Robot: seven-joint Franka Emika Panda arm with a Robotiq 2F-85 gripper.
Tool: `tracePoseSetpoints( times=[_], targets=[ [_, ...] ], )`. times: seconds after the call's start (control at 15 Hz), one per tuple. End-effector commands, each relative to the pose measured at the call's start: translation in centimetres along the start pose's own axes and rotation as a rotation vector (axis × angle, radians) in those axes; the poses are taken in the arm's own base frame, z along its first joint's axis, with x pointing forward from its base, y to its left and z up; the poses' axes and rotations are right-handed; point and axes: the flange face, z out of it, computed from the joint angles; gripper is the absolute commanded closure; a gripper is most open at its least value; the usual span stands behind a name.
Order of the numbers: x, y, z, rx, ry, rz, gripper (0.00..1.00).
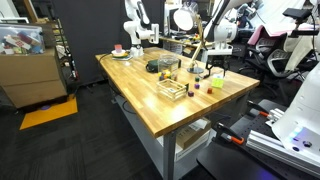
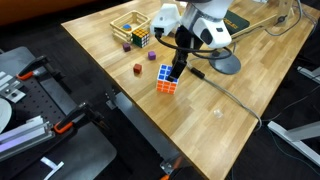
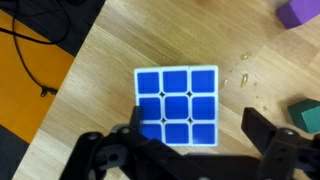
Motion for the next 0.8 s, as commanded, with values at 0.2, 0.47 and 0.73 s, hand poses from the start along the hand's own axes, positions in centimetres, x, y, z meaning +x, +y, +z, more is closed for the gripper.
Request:
tracePoseSetpoints(
  times=[0.2,0.47,0.73],
  targets=[
    [0.6,-1.1,-0.4,0.006,-0.028,0.05,0.0],
    [0.8,-0.2,-0.8,-0.006,-0.021,0.068,0.0],
    [1.5,1.4,-1.5,0.007,-0.028,0.102,0.0]
  ],
)
